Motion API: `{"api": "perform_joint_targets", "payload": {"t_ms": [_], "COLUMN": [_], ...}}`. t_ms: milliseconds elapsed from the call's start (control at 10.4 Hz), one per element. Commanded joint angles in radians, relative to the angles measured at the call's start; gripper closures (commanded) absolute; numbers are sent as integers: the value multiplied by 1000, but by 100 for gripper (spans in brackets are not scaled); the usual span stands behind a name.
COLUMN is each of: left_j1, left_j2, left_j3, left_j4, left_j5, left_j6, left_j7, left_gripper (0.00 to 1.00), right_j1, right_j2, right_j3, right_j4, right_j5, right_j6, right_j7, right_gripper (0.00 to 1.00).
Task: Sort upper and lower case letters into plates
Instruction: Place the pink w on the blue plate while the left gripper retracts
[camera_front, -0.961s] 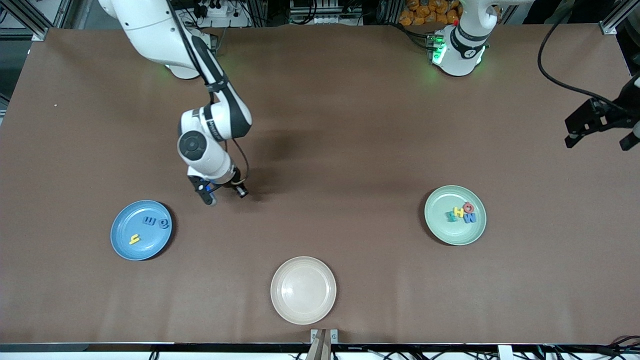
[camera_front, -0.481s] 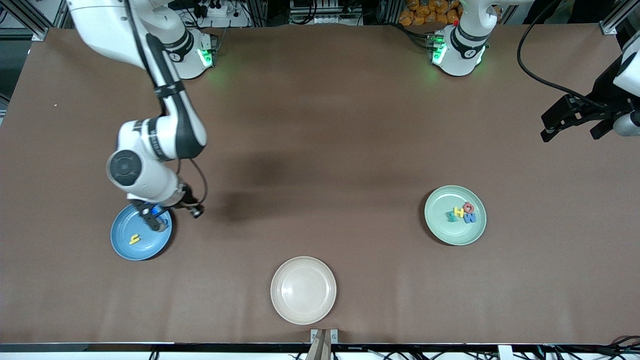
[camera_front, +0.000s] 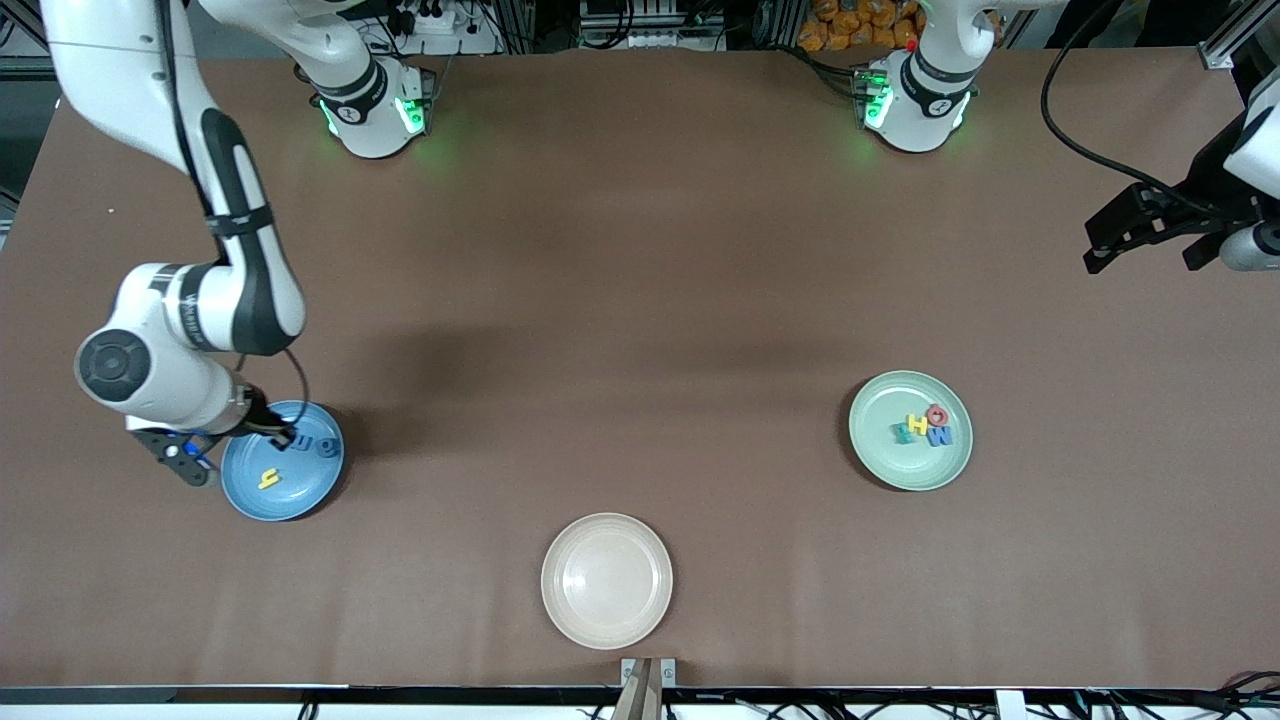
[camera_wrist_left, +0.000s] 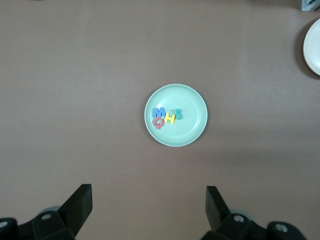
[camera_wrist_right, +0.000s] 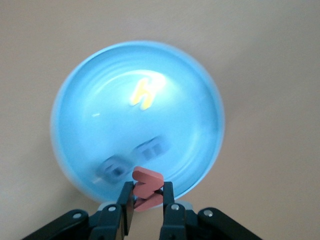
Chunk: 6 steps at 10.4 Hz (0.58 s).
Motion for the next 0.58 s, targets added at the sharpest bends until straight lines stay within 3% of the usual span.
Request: {"api": "perform_joint_targets", "payload": {"t_ms": [0,192,384,481], "left_j1": [2,2,-1,1], "left_j2": [-12,-9,-8,-6], "left_j3": [-1,-2,-4,-1], "left_j4": [0,1,3,3], "left_j5": [-22,-22,-25,-36], "left_j6": [-21,-39,-73,-78], "left_j7": [27,29,44,56], "left_gripper": [0,0,0,0], "right_j1": [-35,-75,-80,-74], "right_j2": [34,49,59,59], "right_j3": [12,13,13,13], "right_j4": [42,59,70,71], "right_j5": [-71,-94,-82,-81], "right_j6": [-8,-5,-2,-2], "right_j7": [-19,-42,-31,-30], "right_gripper": [100,100,1,0]}}
